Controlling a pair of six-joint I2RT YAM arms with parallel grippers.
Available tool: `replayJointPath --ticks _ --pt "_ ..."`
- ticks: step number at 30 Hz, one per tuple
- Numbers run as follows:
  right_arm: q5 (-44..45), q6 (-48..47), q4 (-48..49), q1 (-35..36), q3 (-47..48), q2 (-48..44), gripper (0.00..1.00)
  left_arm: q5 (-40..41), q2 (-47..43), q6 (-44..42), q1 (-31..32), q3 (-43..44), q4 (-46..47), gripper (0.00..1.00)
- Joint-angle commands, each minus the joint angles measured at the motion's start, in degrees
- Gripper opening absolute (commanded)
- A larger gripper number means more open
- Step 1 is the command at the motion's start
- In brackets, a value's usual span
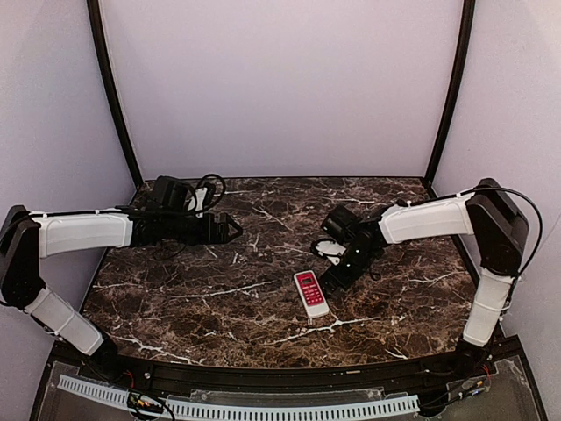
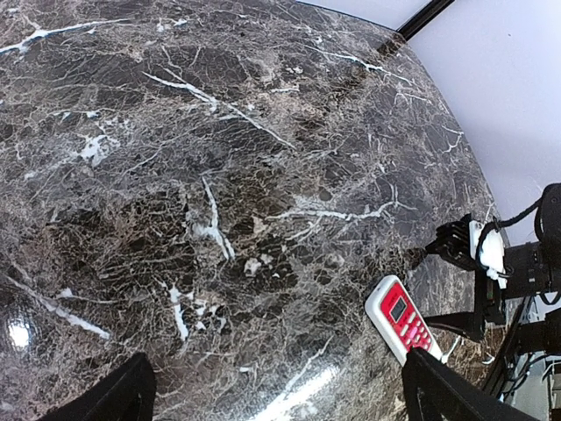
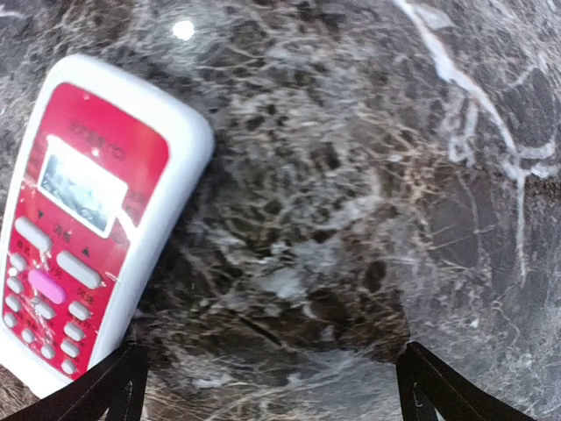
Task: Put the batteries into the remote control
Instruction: Move the remote control to the center of the board, then reset both arms
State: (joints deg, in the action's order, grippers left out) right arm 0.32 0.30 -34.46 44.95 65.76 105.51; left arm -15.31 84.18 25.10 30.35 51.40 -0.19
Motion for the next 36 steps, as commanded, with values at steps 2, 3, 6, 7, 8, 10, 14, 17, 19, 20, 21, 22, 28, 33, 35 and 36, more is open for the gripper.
replayJointPath --ticks 2,3,6,7,8,10,14,17,19,20,21,22,28,33,35,36 --pt "-4.01 3.78 -2.44 4.17 -2.27 0.31 0.99 1.10 -1.56 -0.91 -0.38 0.11 -1.75 0.99" --pt "-4.65 4.09 -2.27 4.70 -2.19 0.26 0.99 0.88 -1.52 -0.92 -0.33 0.06 -1.75 0.99" --pt "-7.21 4.82 -1.11 6.29 -1.92 -0.09 0.99 0.48 -1.07 -1.08 -0.31 0.18 -1.75 0.99" --pt "-8.20 4.88 -0.67 6.37 -1.93 -0.47 0.99 0.27 -1.05 -1.14 -0.29 0.19 -1.70 0.99" --pt "-8.86 4.89 0.15 6.33 -2.12 -0.93 0.99 0.23 -1.00 -1.29 -0.29 0.19 -1.67 0.99" --pt "-8.92 4.85 1.09 5.75 -2.17 -2.11 0.99 0.20 -1.02 -1.66 -0.29 0.38 -1.66 0.99" --pt "-10.69 4.18 4.02 2.07 -2.30 -5.52 0.99 0.76 -1.15 -3.55 -0.29 1.70 -3.16 0.99" --pt "-12.19 2.83 8.21 -1.75 -2.30 -10.33 0.99 4.56 -1.84 -6.15 -0.29 3.65 -5.96 0.99" --pt "-12.92 2.21 11.69 -4.50 -2.66 -13.39 0.99 7.01 -2.56 -6.92 -0.36 4.31 -6.95 0.99" --pt "-13.15 2.09 13.35 -6.04 -2.96 -14.77 0.99 7.82 -2.96 -7.09 -0.42 4.62 -7.73 0.99" --pt "-13.25 2.05 15.03 -7.69 -3.41 -16.21 0.99 9.15 -3.23 -7.33 -0.48 4.99 -8.03 0.99" --pt "-13.12 1.83 16.55 -9.27 -4.02 -17.49 0.98 9.82 -3.83 -7.47 -0.52 5.10 -8.37 0.99" --pt "-13.54 3.02 28.14 -17.32 -12.04 -25.85 0.98 16.74 -8.33 -6.31 -2.55 1.64 -7.98 0.99" --pt "-13.85 5.62 36.63 -20.84 -21.53 -28.59 0.99 19.28 -10.70 -4.37 -4.57 -5.03 -5.97 0.99" --pt "-14.54 6.43 38.85 -21.25 -24.35 -28.65 0.98 19.39 -11.11 -3.72 -4.97 -7.19 -4.50 0.99" --pt "-14.83 6.92 40.20 -21.29 -25.83 -28.86 0.99 19.41 -11.38 -3.37 -5.08 -7.81 -3.96 0.99"
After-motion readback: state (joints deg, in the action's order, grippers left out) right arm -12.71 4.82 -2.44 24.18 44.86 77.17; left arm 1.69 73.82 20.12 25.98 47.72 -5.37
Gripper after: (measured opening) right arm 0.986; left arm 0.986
